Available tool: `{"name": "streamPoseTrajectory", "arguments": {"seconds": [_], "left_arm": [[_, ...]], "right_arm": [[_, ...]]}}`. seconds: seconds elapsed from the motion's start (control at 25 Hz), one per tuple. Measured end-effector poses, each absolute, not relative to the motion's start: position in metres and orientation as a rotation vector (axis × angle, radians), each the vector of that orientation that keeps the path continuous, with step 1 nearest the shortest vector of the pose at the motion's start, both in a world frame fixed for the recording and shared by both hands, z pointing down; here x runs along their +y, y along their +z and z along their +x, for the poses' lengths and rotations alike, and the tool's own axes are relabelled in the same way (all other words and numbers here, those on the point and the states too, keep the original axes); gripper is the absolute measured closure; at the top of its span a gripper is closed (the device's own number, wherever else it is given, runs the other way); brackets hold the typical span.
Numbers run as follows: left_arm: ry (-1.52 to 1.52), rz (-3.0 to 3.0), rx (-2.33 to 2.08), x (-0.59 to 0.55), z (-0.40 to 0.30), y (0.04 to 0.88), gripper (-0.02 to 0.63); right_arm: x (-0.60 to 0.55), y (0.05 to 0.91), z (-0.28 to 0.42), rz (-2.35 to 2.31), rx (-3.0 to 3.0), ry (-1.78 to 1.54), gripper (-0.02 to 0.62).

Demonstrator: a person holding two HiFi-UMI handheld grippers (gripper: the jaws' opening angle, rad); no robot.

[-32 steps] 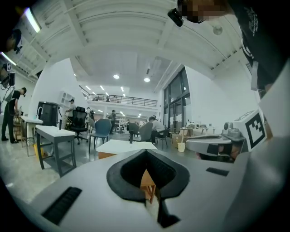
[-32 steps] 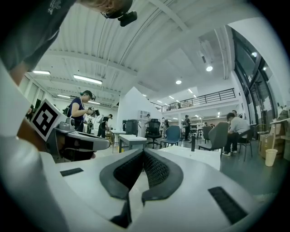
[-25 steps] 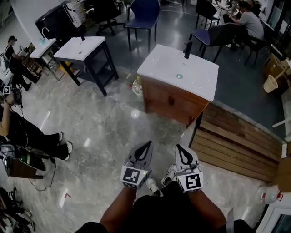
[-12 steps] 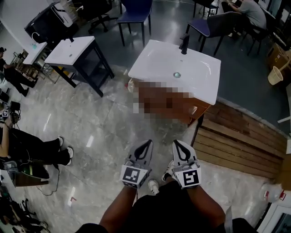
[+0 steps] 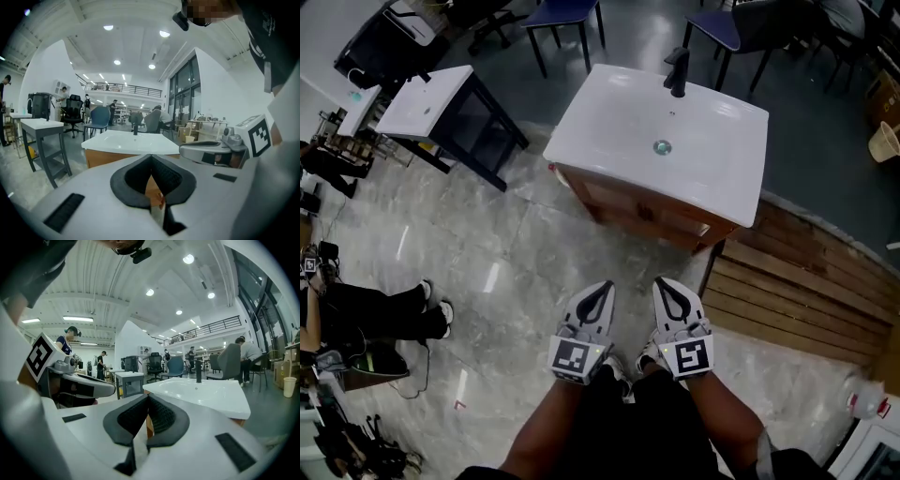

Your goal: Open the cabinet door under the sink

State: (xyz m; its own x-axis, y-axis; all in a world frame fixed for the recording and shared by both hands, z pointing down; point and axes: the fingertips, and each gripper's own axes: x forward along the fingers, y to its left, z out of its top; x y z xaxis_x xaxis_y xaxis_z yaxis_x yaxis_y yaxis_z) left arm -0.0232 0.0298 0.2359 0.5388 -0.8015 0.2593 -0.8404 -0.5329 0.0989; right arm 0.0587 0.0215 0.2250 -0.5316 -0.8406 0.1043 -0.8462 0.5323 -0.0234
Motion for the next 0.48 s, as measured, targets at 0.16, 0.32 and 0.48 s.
{"name": "streamPoseTrajectory", "arguments": {"seconds": [0.16, 0.32, 0.48], "left_arm": [[0.293, 2.547, -1.361, 0.0, -0.025, 0.266, 0.583], [0.294, 2.536, -1.316, -0.032, -0.033, 0.301, 0.583], [0.299, 2.522, -1.271, -0.073, -0.046, 0.338, 0.583]], "right_arm": [[-0.008, 0.26, 0.057, 1.476, -2.632, 0.148, 0.572], [-0.039, 0.298, 0.05, 1.504, -2.564, 0.198, 0.572], [-0.076, 0.334, 0.043, 1.581, -2.476, 0.247, 0.572]]}}
